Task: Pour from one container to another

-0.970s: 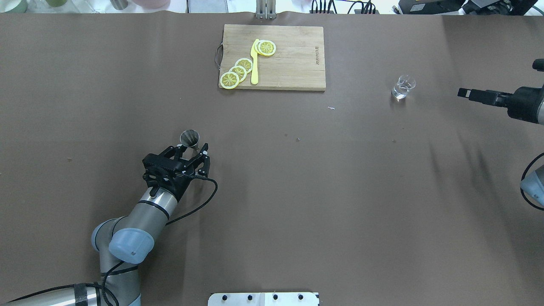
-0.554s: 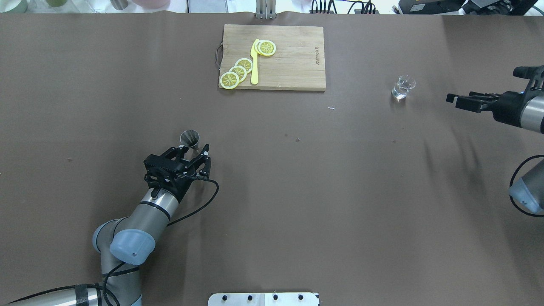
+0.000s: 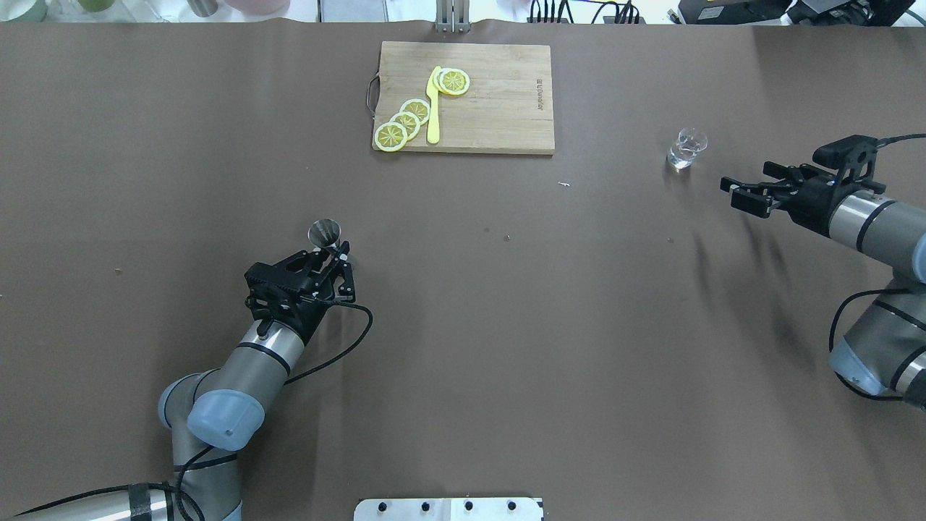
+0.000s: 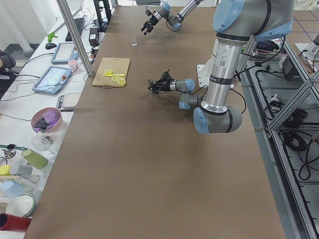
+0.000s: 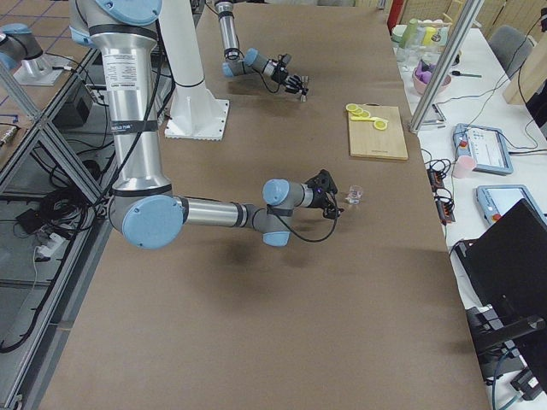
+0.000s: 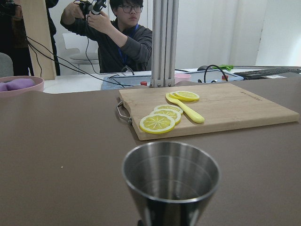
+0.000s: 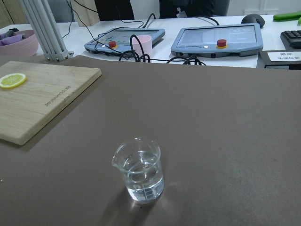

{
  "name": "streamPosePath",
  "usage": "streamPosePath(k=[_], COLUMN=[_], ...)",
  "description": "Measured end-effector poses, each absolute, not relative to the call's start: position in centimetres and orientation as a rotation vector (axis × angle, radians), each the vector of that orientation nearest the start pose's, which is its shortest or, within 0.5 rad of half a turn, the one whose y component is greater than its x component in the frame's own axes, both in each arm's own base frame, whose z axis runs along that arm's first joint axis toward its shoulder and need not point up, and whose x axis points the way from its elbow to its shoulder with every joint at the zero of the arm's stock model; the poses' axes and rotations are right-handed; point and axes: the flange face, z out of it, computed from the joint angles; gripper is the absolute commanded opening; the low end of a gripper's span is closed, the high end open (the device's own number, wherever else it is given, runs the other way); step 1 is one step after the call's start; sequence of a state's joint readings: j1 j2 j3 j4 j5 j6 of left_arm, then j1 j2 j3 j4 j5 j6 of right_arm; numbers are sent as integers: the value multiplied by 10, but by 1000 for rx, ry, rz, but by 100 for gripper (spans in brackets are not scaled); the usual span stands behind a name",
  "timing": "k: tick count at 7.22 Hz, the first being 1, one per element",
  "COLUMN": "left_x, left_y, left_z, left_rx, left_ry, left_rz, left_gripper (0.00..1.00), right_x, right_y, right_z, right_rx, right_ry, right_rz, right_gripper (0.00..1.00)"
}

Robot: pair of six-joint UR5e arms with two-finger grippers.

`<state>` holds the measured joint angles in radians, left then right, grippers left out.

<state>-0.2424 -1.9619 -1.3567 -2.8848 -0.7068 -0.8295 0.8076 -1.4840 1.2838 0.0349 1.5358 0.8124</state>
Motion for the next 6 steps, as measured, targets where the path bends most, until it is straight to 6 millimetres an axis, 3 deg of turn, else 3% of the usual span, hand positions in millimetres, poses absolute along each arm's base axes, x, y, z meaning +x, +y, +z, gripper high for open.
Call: streamPosePath(k=[1,4,6], left_x=[551,550,546], left_y=[-352,-354,-354], left_z=[391,383,369], left_rx=[1250,1274,1319], left_ry=[877,860,831], left_rz=[-252,-237,-144], left_gripper=[0,0,0], right_x=[-276,-263,-272], right_y=[-478,-484,-495], right_z=[580,579,576], right_rx=[1053,1139,1148], right_ry=[-964,-969,-993], right_rz=[89,167,193], right_gripper=[100,100,100])
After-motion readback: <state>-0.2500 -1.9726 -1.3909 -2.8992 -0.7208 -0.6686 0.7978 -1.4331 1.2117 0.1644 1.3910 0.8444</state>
